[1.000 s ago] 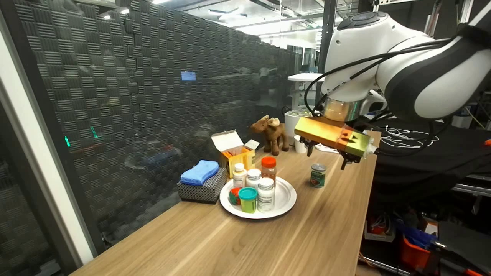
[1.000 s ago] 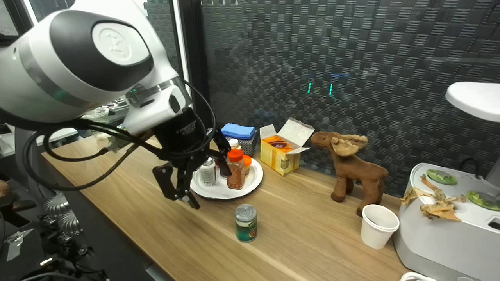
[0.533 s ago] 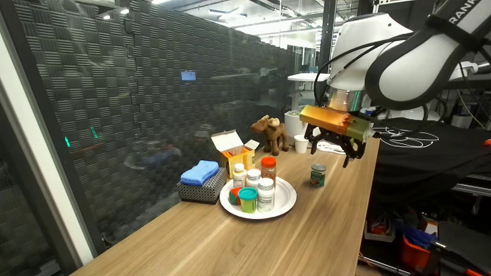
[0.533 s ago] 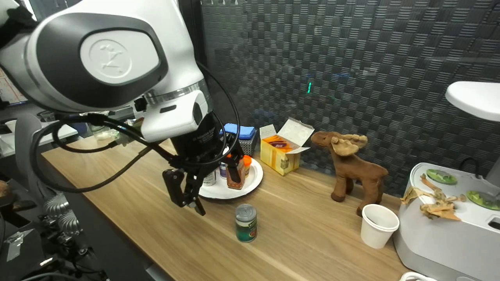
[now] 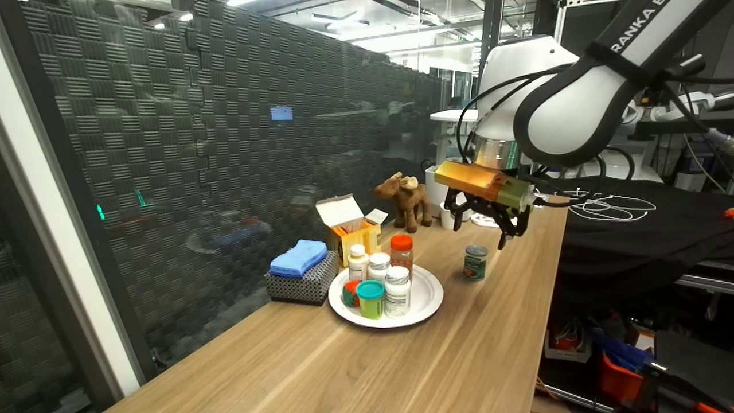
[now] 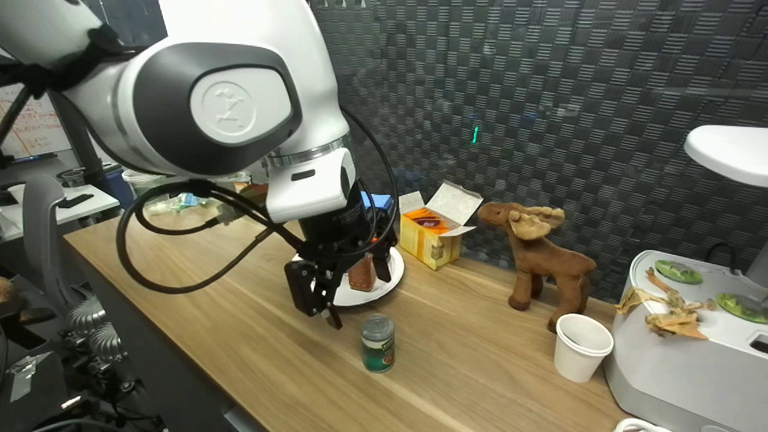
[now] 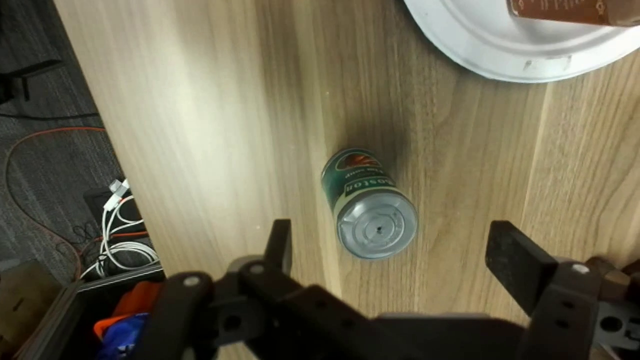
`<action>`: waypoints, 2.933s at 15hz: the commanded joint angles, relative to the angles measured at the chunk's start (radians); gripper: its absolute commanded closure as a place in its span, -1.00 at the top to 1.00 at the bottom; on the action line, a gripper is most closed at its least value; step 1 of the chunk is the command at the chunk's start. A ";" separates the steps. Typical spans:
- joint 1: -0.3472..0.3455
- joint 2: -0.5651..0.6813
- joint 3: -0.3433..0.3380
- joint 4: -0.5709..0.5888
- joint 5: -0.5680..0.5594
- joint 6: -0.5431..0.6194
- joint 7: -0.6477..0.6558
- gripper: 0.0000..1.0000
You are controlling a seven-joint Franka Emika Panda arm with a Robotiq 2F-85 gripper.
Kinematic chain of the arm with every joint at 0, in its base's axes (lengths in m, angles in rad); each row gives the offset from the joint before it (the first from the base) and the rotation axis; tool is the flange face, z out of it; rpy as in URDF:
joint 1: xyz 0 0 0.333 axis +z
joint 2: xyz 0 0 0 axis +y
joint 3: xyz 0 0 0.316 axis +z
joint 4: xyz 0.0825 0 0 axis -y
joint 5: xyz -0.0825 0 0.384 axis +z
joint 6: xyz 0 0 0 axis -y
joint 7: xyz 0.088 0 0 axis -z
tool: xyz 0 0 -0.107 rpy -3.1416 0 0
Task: Pick up all the objects surrounding the white plate and arrange them on the plate
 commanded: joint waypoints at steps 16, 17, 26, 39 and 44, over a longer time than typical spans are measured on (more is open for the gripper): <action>0.042 0.100 -0.044 0.113 0.050 -0.076 -0.123 1.00; 0.045 0.091 -0.048 0.107 0.038 -0.077 -0.110 1.00; 0.043 0.121 -0.052 0.115 0.046 -0.087 -0.126 1.00; 0.051 0.111 -0.066 0.102 0.036 -0.082 -0.110 -0.40; 0.078 0.078 -0.079 0.094 -0.021 -0.104 -0.066 -0.63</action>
